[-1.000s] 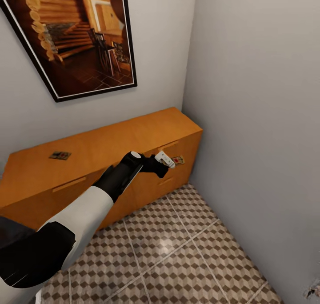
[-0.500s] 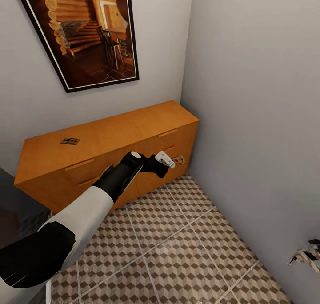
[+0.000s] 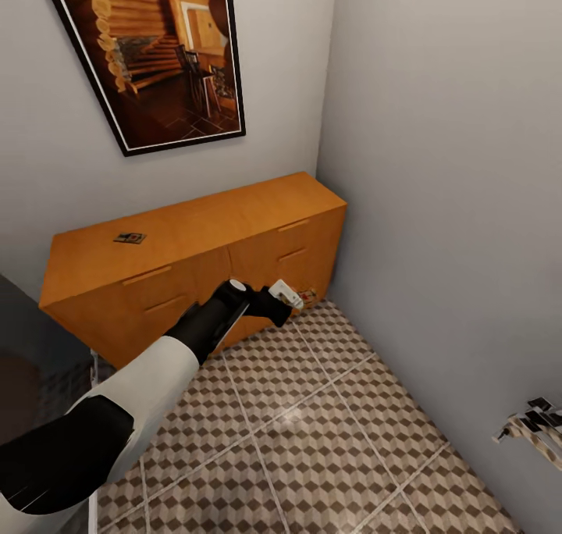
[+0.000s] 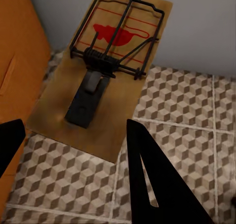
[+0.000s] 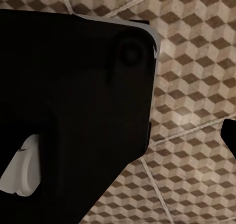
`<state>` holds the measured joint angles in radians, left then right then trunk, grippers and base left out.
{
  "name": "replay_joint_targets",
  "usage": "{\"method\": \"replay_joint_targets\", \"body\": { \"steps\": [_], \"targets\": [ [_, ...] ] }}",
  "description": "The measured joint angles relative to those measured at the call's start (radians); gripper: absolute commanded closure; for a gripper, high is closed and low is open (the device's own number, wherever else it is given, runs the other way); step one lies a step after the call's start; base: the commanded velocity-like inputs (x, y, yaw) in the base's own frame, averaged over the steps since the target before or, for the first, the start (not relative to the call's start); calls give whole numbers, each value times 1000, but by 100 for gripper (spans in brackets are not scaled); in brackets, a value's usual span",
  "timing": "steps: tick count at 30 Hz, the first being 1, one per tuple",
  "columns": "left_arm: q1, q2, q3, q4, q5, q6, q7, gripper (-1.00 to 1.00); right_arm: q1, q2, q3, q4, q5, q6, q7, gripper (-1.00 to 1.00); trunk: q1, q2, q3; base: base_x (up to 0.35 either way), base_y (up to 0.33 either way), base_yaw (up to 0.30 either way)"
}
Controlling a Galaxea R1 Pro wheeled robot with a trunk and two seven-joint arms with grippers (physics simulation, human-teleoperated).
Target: Take the four mousetraps from the cabinet in the bathroom and place them on the bathroom floor. Make sure all four end up on the same floor surface, and ensure that at least two of them are either under or directly next to the same bathroom sink.
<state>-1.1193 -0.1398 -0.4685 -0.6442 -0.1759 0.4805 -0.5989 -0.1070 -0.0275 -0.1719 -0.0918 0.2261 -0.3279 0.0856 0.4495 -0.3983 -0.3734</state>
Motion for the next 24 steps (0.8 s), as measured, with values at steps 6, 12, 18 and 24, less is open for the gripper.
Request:
{"method": "replay_joint_targets", "body": {
  "steps": [6,12,18,24],
  "targets": [
    [73,0,0,61,2,-38,145,100,-3,-1,0,-37,-1,0,-1,-100,0,0,0,-1,0,0],
    [176,1,1,202,94,-231,316,100,-3,-2,-1,-105,0,-4,-3,-100,0,0,0,0,0,0],
    [231,4,6,417,255,-485,453,100,-6,-6,-1,-177,0,-6,-4,-100,0,0,0,0,0,0],
    [275,9,9,665,332,-761,493,100,-61,-8,0,-206,1,-5,-4,-100,0,0,0,0,0,0]
  ]
}}
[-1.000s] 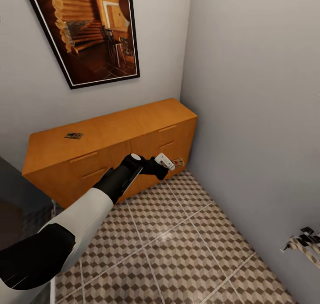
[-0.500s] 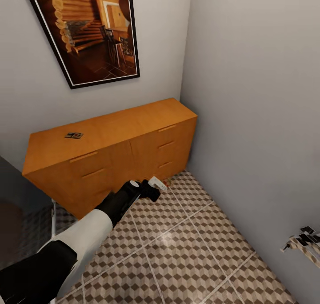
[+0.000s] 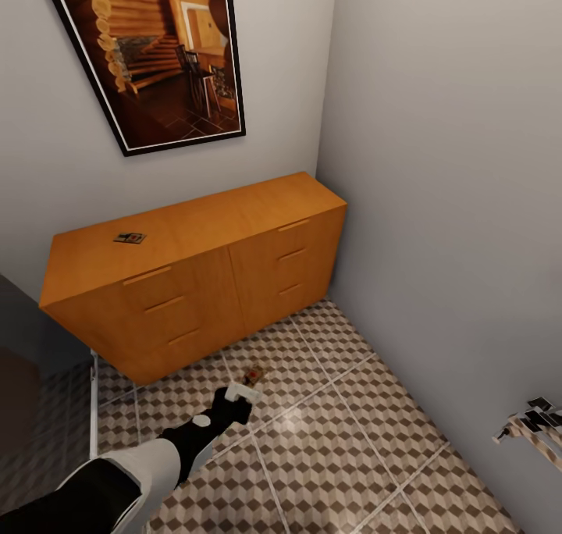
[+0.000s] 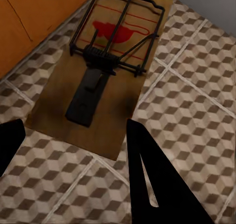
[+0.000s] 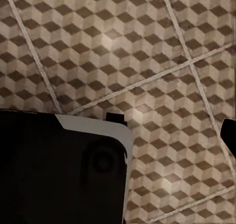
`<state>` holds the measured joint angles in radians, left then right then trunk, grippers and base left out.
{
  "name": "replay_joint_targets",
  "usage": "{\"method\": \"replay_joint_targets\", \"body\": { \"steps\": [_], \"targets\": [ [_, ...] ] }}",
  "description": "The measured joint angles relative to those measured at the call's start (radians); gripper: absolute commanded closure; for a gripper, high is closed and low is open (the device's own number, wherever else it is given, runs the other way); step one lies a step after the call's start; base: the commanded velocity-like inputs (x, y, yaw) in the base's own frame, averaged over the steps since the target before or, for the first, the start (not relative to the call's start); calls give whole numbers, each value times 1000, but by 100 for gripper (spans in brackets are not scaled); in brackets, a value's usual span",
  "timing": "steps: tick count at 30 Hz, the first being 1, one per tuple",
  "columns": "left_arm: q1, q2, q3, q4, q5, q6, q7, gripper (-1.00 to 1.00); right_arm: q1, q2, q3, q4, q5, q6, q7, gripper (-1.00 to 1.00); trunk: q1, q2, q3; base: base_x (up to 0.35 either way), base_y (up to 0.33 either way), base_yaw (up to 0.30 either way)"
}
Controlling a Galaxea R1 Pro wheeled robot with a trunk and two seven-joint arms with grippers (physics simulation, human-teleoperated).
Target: Take the four mousetraps from the cabinet in the bathroom and place them on the bathroom floor. Make sure all four end up on the same floor surface, and ensure that at least two of them are either under or directly next to the same bathroom sink.
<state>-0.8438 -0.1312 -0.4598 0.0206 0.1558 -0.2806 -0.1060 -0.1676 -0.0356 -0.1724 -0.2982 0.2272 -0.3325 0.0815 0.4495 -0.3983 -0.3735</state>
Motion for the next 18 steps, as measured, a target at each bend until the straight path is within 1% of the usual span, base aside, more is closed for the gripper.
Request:
{"method": "replay_joint_targets", "body": {
  "steps": [1,2,4,6,8,9,10,13,15,17,18],
  "targets": [
    [26,3,0,8,31,-32,12,100,-18,0,0,-2,0,0,0,-100,0,0,0,0,0,0],
    [43,4,1,11,50,-50,26,100,-31,0,0,-2,0,0,0,-100,0,0,0,0,0,0],
    [69,6,2,14,67,-79,56,100,-52,0,0,-3,0,1,0,-100,0,0,0,0,0,0],
    [88,7,4,15,74,-104,78,100,-67,0,0,-3,0,1,0,-100,0,0,0,0,0,0],
    [122,11,6,16,85,-158,121,100,-95,0,0,-4,0,2,-1,-100,0,0,0,0,0,0],
    [131,13,6,16,87,-172,132,100,-102,0,0,-3,0,3,-1,-100,0,0,0,0,0,0],
    [157,17,7,17,91,-208,160,100,-123,0,0,-4,0,3,-1,-100,0,0,0,0,0,0],
    [204,22,7,17,94,-269,200,100,-159,0,0,-5,0,4,-1,-100,0,0,0,0,0,0],
    [229,31,7,17,95,-310,226,100,-182,0,0,-4,0,6,-1,-100,0,0,0,0,0,0],
    [254,49,9,17,99,-357,257,100,-213,0,0,-4,0,10,-1,-100,0,0,0,0,0,0],
    [260,54,7,17,98,-366,264,100,-221,0,0,-4,0,11,-1,-100,0,0,0,0,0,0]
  ]
}}
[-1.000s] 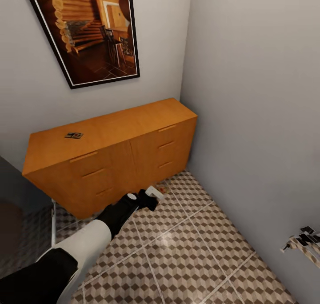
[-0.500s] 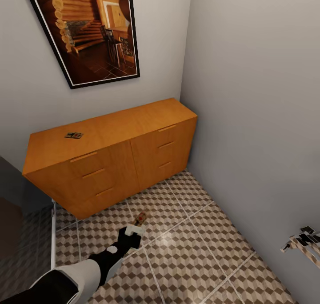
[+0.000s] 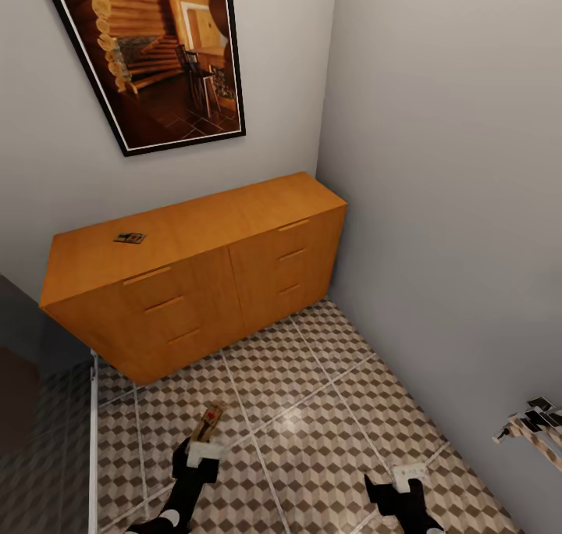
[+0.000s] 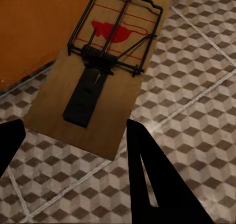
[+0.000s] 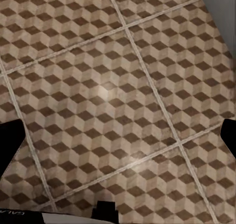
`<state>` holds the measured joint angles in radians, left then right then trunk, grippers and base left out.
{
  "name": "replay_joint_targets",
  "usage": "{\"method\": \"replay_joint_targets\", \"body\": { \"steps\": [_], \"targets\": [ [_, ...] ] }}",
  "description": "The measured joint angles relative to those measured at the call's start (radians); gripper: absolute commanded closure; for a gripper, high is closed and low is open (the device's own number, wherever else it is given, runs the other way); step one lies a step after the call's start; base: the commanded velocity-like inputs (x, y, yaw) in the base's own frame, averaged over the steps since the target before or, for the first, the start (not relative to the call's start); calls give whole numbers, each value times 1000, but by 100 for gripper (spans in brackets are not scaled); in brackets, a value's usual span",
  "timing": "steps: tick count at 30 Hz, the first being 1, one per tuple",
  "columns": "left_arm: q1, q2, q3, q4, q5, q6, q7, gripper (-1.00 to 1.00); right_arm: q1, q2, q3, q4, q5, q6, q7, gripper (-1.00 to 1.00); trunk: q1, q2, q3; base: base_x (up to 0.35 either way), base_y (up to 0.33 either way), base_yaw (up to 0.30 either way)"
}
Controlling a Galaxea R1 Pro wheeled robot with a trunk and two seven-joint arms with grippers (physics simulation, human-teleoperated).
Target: Take the four mousetraps from the cabinet in the bathroom and place them on the bathroom floor. Make sure all four end up on the same floor surface, and ensure that at least two of them are either under or directly next to the same bathroom sink.
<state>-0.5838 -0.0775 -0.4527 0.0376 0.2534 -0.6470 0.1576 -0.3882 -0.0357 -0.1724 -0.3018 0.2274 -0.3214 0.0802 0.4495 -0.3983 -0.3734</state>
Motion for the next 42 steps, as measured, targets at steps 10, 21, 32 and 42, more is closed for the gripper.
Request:
{"method": "replay_joint_targets", "body": {
  "steps": [10,21,32,42],
  "targets": [
    [92,123,7,1,160,-154,18,100,-100,1,4,2,0,49,0,-100,0,0,0,0,0,0],
    [150,161,0,1,222,-244,22,100,-136,1,11,6,1,52,2,-100,0,0,0,0,0,0],
    [154,157,-1,1,224,-247,22,100,-118,4,14,8,49,20,6,-100,0,0,0,0,0,0],
    [154,155,-1,1,224,-246,22,100,-117,5,10,9,77,15,1,-100,0,0,0,-74,0,148]
  ]
}}
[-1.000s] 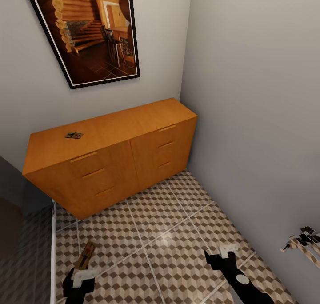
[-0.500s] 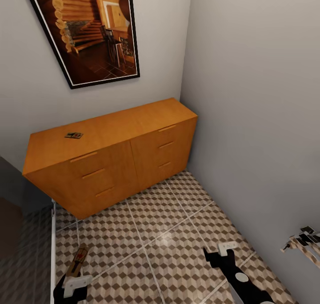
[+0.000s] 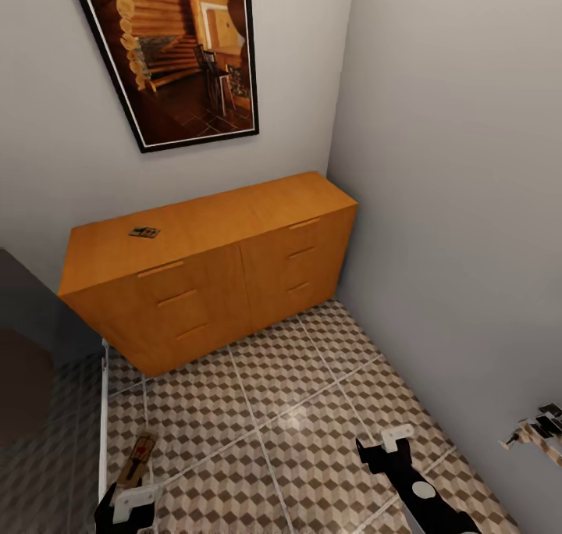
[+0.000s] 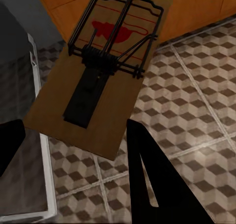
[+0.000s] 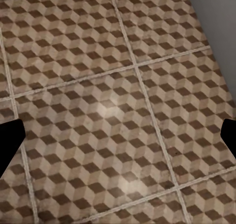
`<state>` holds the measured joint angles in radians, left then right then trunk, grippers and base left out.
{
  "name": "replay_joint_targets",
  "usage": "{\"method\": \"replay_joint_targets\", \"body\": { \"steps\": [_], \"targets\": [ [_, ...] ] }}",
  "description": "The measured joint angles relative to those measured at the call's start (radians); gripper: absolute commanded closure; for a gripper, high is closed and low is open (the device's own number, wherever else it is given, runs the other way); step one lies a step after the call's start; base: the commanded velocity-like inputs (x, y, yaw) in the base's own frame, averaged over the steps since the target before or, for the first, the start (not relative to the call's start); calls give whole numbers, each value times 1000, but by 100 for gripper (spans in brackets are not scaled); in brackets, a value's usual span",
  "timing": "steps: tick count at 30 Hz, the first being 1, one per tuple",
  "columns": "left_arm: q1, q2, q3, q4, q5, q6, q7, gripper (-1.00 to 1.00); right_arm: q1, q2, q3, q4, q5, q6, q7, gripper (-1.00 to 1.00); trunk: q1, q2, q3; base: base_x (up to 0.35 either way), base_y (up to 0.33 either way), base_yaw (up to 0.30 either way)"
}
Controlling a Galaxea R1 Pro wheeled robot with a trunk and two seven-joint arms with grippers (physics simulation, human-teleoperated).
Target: Take the four mousetraps from the cabinet in the bathroom and place them on the bathroom floor. Make sure all four end up on the same floor surface, and ensure that at least two of them are either under or directly next to the same bathroom sink.
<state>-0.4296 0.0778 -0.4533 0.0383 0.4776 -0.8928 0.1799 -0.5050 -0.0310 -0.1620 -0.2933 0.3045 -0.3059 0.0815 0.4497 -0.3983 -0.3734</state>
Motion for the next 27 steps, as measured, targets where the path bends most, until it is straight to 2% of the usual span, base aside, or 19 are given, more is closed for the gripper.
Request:
{"method": "replay_joint_targets", "body": {
  "steps": [11,27],
  "targets": [
    [0,0,0,0,0,1,0,100,1,0,0,0,1,0,0,-100,0,0,0,-177,-108,275],
    [0,0,0,0,0,1,0,100,1,0,0,0,1,-5,0,-100,0,0,0,-168,-247,277]
  ]
}}
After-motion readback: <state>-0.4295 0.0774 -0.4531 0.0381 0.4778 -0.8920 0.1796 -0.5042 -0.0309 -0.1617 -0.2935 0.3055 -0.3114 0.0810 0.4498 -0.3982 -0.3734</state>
